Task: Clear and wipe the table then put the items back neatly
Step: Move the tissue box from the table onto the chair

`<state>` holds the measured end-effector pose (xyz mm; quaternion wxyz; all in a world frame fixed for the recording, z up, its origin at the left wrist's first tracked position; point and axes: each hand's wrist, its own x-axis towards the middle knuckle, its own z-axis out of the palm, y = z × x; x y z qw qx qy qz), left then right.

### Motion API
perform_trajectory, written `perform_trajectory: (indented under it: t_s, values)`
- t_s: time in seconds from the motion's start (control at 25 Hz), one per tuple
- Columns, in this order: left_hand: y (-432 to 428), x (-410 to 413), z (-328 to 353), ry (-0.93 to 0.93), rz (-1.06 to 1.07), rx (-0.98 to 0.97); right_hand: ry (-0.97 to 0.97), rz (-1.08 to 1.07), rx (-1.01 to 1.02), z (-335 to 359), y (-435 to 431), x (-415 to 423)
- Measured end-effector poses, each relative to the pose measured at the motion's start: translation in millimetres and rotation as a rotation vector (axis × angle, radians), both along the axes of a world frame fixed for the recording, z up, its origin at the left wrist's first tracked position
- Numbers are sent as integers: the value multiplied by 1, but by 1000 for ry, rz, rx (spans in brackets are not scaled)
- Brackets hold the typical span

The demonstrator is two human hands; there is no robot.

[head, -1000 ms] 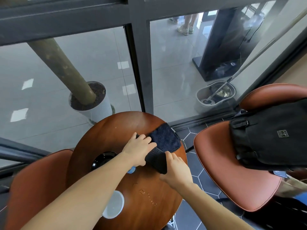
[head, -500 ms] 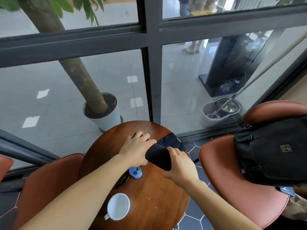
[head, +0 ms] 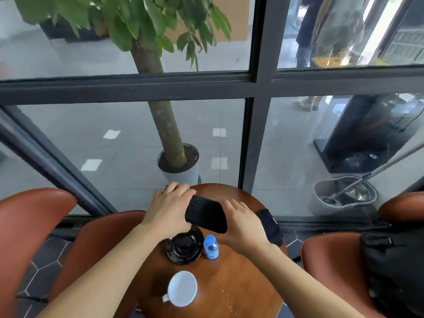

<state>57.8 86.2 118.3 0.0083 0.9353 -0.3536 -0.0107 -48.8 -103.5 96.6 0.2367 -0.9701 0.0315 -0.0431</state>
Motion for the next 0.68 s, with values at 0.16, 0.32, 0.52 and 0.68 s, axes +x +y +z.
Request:
perform_trajectory:
  t_s: [0.16, 0.32, 0.52, 0.68]
  values:
    - [43, -12, 12, -48, 145, -21, -18, 159, -34, 14, 28, 16]
    - [85, -29, 12, -63, 286, -38, -23, 313, -54, 19, 60, 29]
    - [142, -45, 4, -56, 446, -60, -4, 438, -106, 23, 115, 43]
    - [191, -49, -7, -41, 572, -63, -7, 497, -156, 18, 173, 60]
